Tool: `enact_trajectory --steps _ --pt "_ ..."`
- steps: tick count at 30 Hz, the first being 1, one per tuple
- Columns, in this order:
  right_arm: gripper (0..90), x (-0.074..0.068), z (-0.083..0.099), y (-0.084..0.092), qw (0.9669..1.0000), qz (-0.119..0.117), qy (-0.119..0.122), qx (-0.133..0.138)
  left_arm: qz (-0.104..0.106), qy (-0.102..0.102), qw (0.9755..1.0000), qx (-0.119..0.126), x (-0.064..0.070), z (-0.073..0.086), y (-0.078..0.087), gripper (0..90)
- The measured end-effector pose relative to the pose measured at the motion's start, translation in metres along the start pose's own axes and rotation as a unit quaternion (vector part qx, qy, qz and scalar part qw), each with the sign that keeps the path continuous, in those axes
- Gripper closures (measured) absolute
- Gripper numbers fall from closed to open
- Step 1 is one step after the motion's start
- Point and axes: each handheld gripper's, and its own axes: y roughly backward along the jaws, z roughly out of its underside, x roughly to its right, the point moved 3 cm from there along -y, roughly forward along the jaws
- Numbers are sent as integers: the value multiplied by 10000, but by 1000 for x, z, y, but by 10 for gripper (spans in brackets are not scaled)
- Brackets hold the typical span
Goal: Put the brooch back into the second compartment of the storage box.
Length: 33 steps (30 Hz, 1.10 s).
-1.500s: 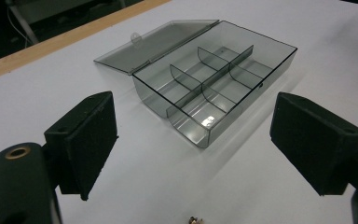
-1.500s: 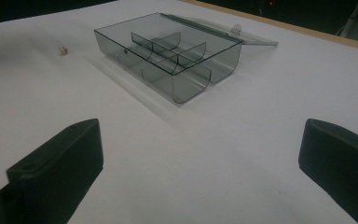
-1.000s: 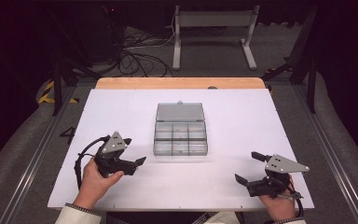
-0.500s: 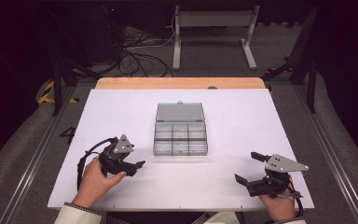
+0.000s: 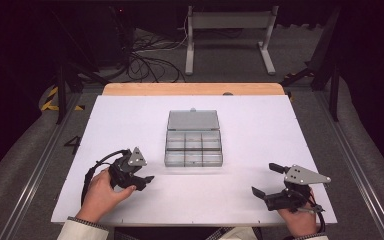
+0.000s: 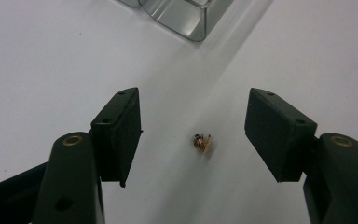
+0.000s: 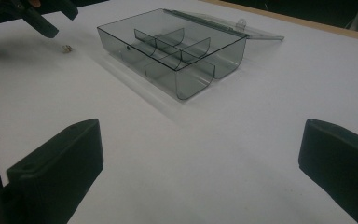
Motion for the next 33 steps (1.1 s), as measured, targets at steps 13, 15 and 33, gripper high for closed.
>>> enact_trajectory --steps 13,15,33 --pt "7 0 0 0 10000 -12 1 -14 -10 -129 9990 -426 1 3 -7 430" --pt "7 0 0 0 10000 -14 -2 -18 -16 -149 9987 -496 1 3 -8 441" --pt "7 0 1 0 10000 -37 5 -21 81 -346 9977 -579 4 5 -12 559"
